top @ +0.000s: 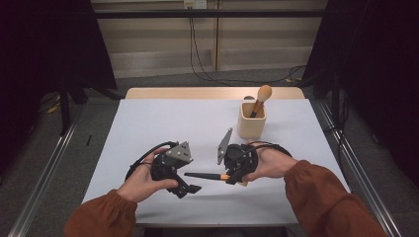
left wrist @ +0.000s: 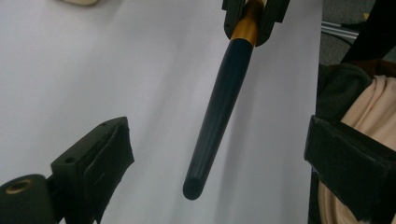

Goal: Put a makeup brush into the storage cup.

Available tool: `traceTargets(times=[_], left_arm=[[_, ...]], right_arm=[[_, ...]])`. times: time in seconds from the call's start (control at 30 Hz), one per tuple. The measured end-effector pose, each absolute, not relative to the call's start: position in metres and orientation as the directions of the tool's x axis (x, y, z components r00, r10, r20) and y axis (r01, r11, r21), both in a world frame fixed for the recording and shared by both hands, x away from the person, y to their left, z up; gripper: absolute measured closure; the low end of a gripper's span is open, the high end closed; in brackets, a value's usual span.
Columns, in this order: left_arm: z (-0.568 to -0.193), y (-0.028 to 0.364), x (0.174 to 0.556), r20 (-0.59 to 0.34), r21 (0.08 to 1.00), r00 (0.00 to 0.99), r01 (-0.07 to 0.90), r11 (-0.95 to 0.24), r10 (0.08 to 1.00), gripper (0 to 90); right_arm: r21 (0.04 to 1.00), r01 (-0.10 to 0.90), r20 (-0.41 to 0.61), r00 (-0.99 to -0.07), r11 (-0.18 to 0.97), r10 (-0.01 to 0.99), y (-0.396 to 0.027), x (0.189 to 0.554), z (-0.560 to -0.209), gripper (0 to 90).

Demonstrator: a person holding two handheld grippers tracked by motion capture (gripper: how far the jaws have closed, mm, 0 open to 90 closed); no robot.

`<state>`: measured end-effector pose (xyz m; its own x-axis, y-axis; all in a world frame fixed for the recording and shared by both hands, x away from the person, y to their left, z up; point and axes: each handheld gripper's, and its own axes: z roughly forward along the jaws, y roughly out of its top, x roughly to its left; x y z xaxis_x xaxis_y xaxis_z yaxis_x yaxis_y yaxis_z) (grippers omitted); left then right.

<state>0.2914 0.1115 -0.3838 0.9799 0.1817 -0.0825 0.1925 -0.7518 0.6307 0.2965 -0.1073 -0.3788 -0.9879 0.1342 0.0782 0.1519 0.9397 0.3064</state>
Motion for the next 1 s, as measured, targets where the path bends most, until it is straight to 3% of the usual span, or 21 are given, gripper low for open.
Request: traceTargets(times=[0.33,0.5,0.83,1.0], left_arm=[[-0.391,0.100,0.296,-0.118,0.508,0.979,0.203,-0.837,0.166,7.9],[-0.393,0.097,0.297,-0.131,0.507,0.979,0.200,-0.839,0.155,7.6],[-0.394,0.092,0.298,-0.120,0.534,0.987,0.156,-0.831,0.108,30.0],[-0.393,0.087,0.297,-0.099,0.539,0.991,0.132,-0.832,0.093,35.4]], right_arm=[[0.270,0.142,0.098,-0.988,0.952,0.120,-0.102,0.296,-0.384,74.8],[0.291,0.136,0.095,-0.989,0.947,0.113,-0.101,0.295,-0.384,74.8],[0.300,0.139,0.108,-0.988,0.944,0.111,-0.099,0.295,-0.386,74.8],[0.316,0.124,0.103,-0.990,0.941,0.096,-0.097,0.296,-0.387,74.8]])
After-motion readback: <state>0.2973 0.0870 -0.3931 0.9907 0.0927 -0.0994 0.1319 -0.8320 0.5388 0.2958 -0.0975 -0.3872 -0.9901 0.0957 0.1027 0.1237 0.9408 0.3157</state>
